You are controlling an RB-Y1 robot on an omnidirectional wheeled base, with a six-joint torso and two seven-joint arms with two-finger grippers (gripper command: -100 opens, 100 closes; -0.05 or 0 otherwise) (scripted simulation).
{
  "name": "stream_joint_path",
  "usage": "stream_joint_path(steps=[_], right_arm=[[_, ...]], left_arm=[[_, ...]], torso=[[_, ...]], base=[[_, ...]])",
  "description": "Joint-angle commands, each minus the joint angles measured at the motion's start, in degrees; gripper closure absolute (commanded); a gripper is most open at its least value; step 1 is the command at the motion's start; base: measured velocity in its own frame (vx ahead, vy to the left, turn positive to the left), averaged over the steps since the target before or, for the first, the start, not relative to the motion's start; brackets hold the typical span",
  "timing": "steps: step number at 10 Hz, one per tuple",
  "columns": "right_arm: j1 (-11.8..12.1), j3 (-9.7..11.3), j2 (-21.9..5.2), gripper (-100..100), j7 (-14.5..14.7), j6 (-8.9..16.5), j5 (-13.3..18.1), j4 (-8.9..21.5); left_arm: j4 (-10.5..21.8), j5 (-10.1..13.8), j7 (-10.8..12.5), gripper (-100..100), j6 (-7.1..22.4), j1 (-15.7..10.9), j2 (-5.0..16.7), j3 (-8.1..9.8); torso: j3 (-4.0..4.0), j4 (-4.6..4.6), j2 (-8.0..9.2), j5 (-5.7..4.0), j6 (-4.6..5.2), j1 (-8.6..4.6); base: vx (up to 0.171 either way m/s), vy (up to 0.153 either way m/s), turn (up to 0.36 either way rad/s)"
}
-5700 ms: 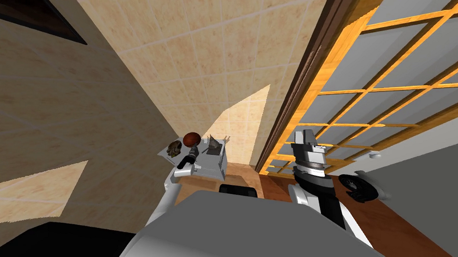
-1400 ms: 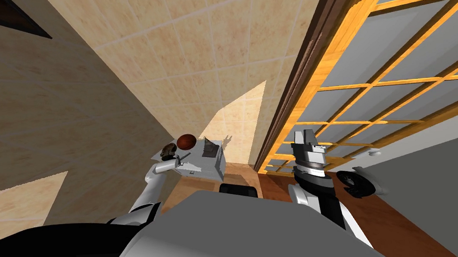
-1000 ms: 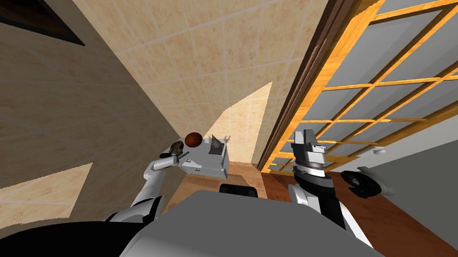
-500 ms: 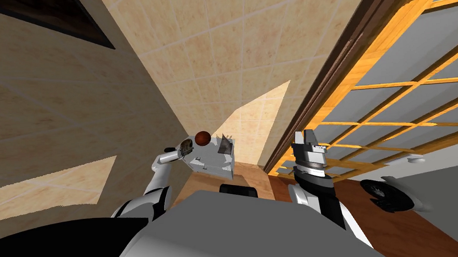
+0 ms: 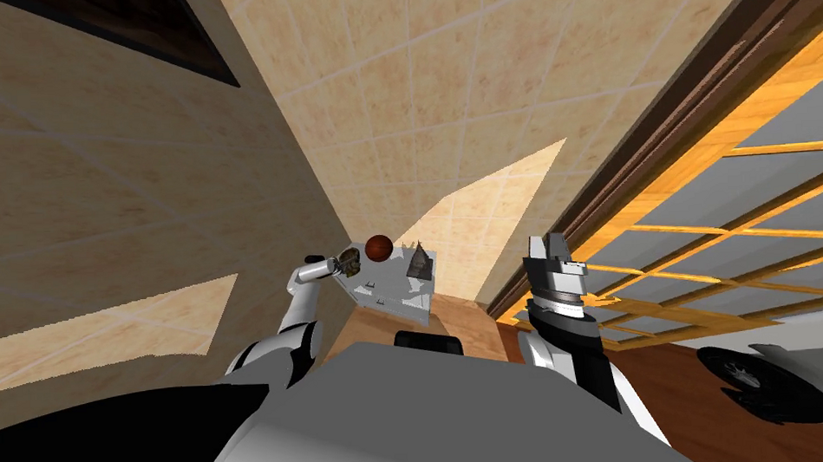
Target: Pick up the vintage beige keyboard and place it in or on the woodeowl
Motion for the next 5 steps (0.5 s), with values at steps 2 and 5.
stream_joint_path(steps=[2,5], right_arm=[[0.0,0.0,0.0,0,0.0,0.0,0.0,0.0],[0.0,0.0,0.0,0,0.0,0.0,0.0,0.0]], left_arm=[[0.1,0.2,0.2,100,1.5,-3.7,-1.8,-0.22],[-0.2,0.8,0.3,100,3.3,-8.2,-4.1,-0.47]], torso=[[-0.05,-0.01,-0.10,0.00,-0.01,0.06],[-0.04,0.02,-0.11,-0.01,0.03,0.07]], base=[[0.066,0.200,0.122],[0.051,0.205,0.114]])
